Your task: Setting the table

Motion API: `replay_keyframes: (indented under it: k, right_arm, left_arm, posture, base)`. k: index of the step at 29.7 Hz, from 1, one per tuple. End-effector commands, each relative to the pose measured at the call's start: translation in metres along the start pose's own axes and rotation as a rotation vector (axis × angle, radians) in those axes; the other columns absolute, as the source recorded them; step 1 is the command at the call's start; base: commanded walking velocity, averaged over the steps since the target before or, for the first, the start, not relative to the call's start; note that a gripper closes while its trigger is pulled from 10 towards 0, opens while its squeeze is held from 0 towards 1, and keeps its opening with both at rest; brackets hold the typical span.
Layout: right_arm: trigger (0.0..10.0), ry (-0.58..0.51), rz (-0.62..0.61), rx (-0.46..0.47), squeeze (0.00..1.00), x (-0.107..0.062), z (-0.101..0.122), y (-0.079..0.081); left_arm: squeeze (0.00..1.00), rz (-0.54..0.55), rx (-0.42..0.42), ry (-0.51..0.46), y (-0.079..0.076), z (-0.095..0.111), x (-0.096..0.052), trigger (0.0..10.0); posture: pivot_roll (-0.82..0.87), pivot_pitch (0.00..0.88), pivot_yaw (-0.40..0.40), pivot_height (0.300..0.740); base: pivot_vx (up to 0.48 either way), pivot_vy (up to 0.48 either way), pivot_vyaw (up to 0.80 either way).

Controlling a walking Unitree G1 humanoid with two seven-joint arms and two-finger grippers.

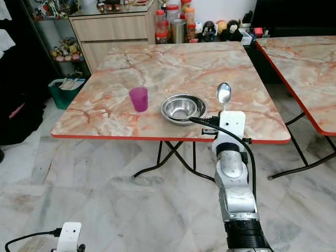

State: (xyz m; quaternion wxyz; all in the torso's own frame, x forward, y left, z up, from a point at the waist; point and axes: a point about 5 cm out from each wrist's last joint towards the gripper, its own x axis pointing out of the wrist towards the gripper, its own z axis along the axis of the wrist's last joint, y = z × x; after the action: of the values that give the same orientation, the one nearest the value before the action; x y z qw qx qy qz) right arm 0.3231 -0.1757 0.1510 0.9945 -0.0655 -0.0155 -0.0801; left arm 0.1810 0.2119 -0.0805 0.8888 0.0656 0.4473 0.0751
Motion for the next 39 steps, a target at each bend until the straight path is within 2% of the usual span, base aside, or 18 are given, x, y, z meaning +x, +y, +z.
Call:
replay_keyframes:
  k: [1,24,39]
  right_arm:
    - [10.0,0.032,0.026,-0.002,0.00,-0.001,-0.005,0.004]
    - [10.0,0.055,0.089,-0.029,0.00,-0.005,-0.008,0.010]
    - [10.0,0.109,0.038,-0.047,0.00,-0.009,-0.017,0.002]
  left_arm:
    - [0.00,0.006,0.008,-0.006,0.002,0.002,0.000,10.0]
    - [0.00,0.001,0.005,-0.006,0.001,0.002,0.001,10.0]
    - [0.00,0.000,0.010,-0.002,0.001,0.001,0.000,10.0]
  posture:
    - [-0.04,0.020,0.069,0.740]
    - [-0.05,0.029,0.068,0.740]
    - [-0.05,0.034,0.071,0.740]
  base:
    - [0.289,0.000,0.00]
    - [0.346,0.000,0.00]
    - [0.383,0.000,0.00]
